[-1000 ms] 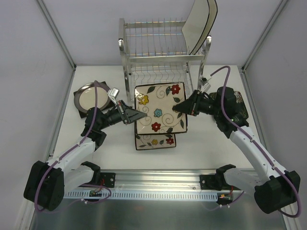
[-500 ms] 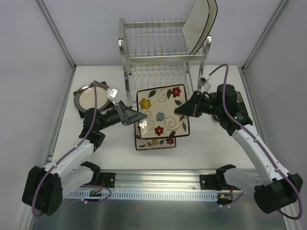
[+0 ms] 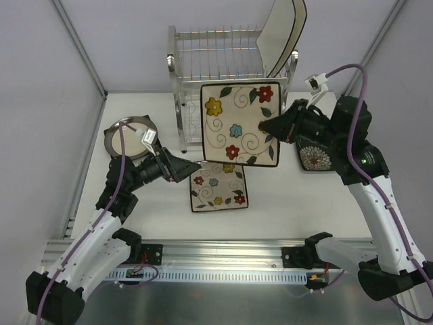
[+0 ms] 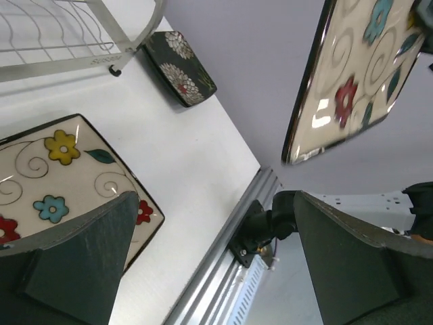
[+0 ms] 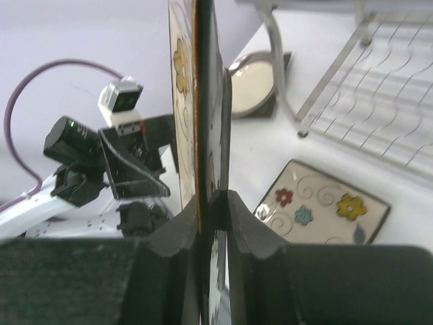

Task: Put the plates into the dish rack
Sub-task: Pass the plate from the left arm to the right, then insert the plate into the dish rack

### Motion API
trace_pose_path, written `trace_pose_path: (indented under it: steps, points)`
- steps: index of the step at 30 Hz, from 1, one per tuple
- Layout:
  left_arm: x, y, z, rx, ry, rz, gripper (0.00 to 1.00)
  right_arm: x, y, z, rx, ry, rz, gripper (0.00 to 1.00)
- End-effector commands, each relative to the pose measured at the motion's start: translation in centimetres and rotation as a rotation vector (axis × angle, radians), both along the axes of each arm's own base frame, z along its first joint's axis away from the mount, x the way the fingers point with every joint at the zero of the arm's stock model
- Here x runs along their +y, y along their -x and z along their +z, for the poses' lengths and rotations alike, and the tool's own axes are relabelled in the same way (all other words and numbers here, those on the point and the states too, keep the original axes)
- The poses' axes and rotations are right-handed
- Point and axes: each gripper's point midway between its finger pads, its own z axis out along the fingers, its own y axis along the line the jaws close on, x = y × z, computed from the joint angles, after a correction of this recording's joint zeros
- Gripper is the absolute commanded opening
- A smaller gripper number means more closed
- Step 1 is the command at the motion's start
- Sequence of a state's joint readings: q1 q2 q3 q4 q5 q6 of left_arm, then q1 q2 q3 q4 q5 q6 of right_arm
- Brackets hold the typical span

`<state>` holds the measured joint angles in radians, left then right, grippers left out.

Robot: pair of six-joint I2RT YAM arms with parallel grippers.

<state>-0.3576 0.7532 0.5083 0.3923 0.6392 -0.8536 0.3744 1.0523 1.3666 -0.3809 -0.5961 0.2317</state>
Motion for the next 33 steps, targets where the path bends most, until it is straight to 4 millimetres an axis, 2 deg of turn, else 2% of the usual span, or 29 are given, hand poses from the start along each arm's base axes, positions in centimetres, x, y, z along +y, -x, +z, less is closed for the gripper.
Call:
trace_pose_path:
  steps: [1, 3, 4, 6, 7, 9, 12, 13, 15, 17, 18, 19, 21, 22, 26, 32, 33]
  points:
    - [2.2, -0.3, 1.0, -0.110, -0.117, 0.123, 0.99, -1.8, 0.0, 10.7, -0.363, -0.082, -0.102, 0.01]
    - [3.3, -0.6, 0.1, -0.108, -0.179, 0.183, 0.99, -2.7, -0.9, 12.4, -0.421, -0.089, -0.175, 0.01]
    - [3.8, -0.4, 0.7, -0.133, -0.190, 0.209, 0.99, -3.1, -0.8, 14.0, -0.467, -0.103, -0.197, 0.01]
    - [5.0, -0.9, 0.3, -0.153, -0.247, 0.276, 0.99, -3.7, -1.6, 15.9, -0.525, -0.116, -0.253, 0.01]
    - [5.6, -0.7, -0.7, -0.113, -0.291, 0.295, 0.99, -4.1, -1.5, 17.3, -0.561, -0.129, -0.273, 0.00]
    - [7.1, -1.2, -1.7, -0.104, -0.368, 0.362, 0.99, -4.6, -2.5, 19.1, -0.613, -0.142, -0.327, 0.01]
    - [8.8, -1.3, -3.2, -0.091, -0.467, 0.426, 0.99, -5.5, -2.8, 22.1, -0.709, -0.169, -0.396, 0.00]
    - [9.4, -1.3, -3.6, -0.089, -0.492, 0.448, 0.99, -5.4, -3.7, 22.4, -0.718, -0.168, -0.410, 0.01]
    - [10.3, -1.4, -4.9, -0.068, -0.554, 0.477, 0.99, -6.0, -3.9, 24.5, -0.788, -0.194, -0.456, 0.01]
    - [11.5, -1.7, -6.2, -0.047, -0.615, 0.519, 0.99, -5.9, -5.1, 25.1, -0.812, -0.197, -0.484, 0.01]
    - [11.7, -1.8, -6.7, -0.039, -0.631, 0.528, 0.99, -6.0, -4.8, 26.3, -0.848, -0.228, -0.492, 0.01]
    - [12.0, -1.9, -7.7, -0.027, -0.657, 0.531, 0.99, -5.8, -6.0, 26.2, -0.865, -0.210, -0.509, 0.01]
    - [12.7, -2.1, -9.0, 0.000, -0.692, 0.558, 0.99, -6.1, -5.6, 28.0, -0.921, -0.233, -0.528, 0.01]
    - [12.9, -2.1, -9.4, 0.008, -0.704, 0.564, 0.99, -6.2, -6.1, 28.3, -0.935, -0.226, -0.550, 0.01]
    - [13.5, -2.5, -10.3, 0.031, -0.742, 0.590, 0.99, -6.7, -6.8, 30.1, -1.002, -0.254, -0.626, 0.01]
    - [13.7, -3.2, -11.0, 0.046, -0.796, 0.583, 0.99, -7.4, -8.6, 31.3, -1.088, -0.229, -0.765, 0.01]
    - [13.8, -3.2, -11.1, 0.049, -0.800, 0.584, 0.99, -7.1, -9.7, 30.9, -1.087, -0.213, -0.778, 0.01]
